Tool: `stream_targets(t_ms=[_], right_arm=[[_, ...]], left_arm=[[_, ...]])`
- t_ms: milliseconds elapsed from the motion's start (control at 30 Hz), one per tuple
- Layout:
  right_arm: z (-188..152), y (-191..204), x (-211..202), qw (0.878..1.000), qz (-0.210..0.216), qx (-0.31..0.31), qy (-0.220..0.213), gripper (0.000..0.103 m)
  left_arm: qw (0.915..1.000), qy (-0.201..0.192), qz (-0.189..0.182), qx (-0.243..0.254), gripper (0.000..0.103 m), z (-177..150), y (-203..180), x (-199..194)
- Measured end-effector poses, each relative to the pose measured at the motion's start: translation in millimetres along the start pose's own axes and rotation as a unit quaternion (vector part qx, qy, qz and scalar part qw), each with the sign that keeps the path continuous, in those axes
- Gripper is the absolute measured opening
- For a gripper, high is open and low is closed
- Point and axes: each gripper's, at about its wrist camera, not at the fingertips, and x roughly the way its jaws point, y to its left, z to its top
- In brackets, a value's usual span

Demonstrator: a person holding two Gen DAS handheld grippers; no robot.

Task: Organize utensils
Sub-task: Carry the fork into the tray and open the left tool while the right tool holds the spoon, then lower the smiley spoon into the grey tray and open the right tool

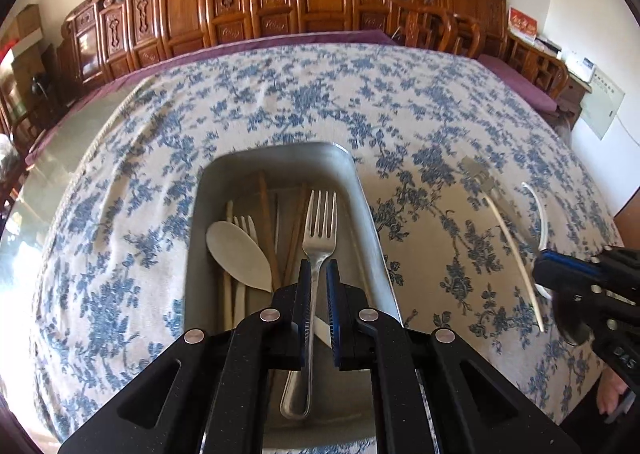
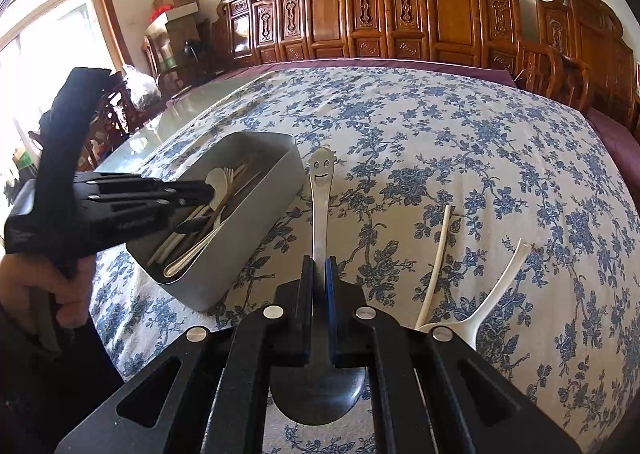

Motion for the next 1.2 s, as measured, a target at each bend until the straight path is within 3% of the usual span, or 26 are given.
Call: stream_targets(t_ms=[333, 633, 967, 1200], right_arm=[[2.6, 25.8, 10.4, 1.000, -0.012, -0.018, 0.009, 0.007], [7.2, 59.9, 22.2, 0.999, -0.009, -0.030, 0.016, 0.007], [42.5, 83.5, 56.1, 0.998, 0.040, 0.037, 0.024, 0.007], [56.5, 94.8, 91.9, 0.997, 0.036, 0.057, 0.046, 0.007]], left_arm=[[0.9995, -0.032, 0.002, 0.000, 0.007, -11.6, 23.9, -26.5], [0.9995, -0.029, -0.004, -0.011, 0.007, -26.8, 50.4, -31.9], [0.9986, -0.044, -0.012, -0.028, 0.007, -24.0, 74.2, -44.6], [0.9981, -0.044, -0.011, -0.043, 0.007, -22.8, 89.0, -45.1]])
